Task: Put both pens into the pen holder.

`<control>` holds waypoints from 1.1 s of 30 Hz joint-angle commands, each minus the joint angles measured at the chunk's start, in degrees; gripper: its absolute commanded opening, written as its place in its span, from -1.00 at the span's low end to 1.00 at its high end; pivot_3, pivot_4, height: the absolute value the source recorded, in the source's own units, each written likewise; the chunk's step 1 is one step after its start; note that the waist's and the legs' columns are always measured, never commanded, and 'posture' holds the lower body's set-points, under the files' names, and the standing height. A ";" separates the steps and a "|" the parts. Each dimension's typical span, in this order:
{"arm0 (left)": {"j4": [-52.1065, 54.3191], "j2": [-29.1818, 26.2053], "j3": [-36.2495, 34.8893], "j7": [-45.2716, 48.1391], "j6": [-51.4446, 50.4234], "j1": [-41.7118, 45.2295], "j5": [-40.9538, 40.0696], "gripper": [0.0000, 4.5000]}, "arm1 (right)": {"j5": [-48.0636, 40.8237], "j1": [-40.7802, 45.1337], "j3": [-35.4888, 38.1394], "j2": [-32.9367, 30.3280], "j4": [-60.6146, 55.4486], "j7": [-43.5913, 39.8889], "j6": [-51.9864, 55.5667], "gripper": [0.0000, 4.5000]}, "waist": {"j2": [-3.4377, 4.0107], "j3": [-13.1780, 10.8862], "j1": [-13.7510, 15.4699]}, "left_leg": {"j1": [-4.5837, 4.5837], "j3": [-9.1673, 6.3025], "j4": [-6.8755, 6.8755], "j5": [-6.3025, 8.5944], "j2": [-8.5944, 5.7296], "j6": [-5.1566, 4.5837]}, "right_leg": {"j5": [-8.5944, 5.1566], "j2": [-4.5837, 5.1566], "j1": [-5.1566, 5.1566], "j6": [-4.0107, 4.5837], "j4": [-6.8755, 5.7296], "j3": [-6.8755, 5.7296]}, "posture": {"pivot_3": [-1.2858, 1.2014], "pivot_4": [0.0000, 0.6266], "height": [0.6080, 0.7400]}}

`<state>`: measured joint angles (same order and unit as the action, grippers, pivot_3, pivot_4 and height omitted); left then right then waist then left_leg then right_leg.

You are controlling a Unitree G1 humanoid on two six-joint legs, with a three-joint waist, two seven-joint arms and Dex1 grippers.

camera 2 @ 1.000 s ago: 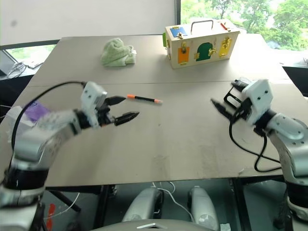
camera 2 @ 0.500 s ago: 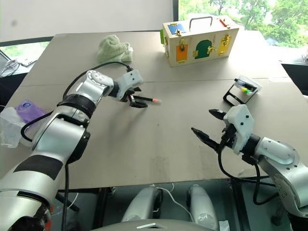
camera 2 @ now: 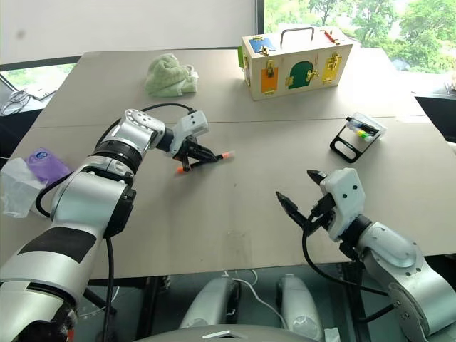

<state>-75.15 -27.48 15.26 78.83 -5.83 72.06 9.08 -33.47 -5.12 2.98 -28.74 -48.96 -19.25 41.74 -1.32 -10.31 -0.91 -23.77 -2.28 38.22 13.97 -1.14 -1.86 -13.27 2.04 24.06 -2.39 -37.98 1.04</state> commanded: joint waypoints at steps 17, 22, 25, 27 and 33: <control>99.96 -1.15 -14.52 -15.98 -51.28 -42.10 -33.68 -1.00 | -30.42 25.86 2.19 17.89 22.07 9.85 17.69 0.69 | 0.10 0.00 0.07 | 0.11 -0.30 0.07 0.00 0.01 0.03 | 0.03 0.38 -0.22 0.04 -0.05 -0.04 | 0.03 -0.52 1.00; 102.33 -2.44 -15.46 -19.98 -50.26 -44.91 -36.11 -1.00 | -33.08 27.27 1.58 16.44 23.58 8.91 19.92 -0.32 | 0.11 0.00 0.08 | 0.13 -0.36 0.07 0.00 -0.02 0.03 | 0.02 0.20 -0.25 0.04 -0.05 -0.09 | 0.03 -0.52 1.00; 102.78 -2.19 -16.30 -22.43 -50.05 -45.85 -37.61 -1.00 | -33.82 28.14 1.64 15.65 24.40 8.81 20.41 -0.93 | 0.11 0.00 0.01 | 0.13 -0.34 0.06 0.00 -0.01 0.03 | 0.02 0.17 -0.24 0.04 -0.05 -0.12 | 0.03 -0.52 1.00; 102.69 -1.96 -16.51 -24.01 -48.83 -46.35 -37.94 -1.00 | -34.08 28.32 1.86 15.09 24.56 8.73 20.49 -0.95 | 0.12 0.00 0.03 | 0.13 -0.34 0.06 0.00 -0.01 0.03 | 0.02 0.17 -0.24 0.04 -0.05 -0.12 | 0.03 -0.52 1.00; 103.08 0.41 -21.22 -28.85 -50.52 -46.77 -44.07 -0.32 | -33.31 28.43 4.45 11.96 23.18 9.35 18.61 -0.95 | 0.12 0.00 0.11 | 0.10 -0.35 0.08 0.00 -0.03 0.03 | 0.02 0.18 -0.25 0.04 -0.02 -0.15 | 0.03 -0.52 1.00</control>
<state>25.87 -26.90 -3.39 51.16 -55.95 25.09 -32.47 -66.53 22.92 5.03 -15.73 -23.75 -9.89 61.95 -1.20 -10.31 -0.80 -23.66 -2.62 38.30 13.97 -1.17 -1.83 -13.25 2.22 23.81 -2.35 -38.00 0.88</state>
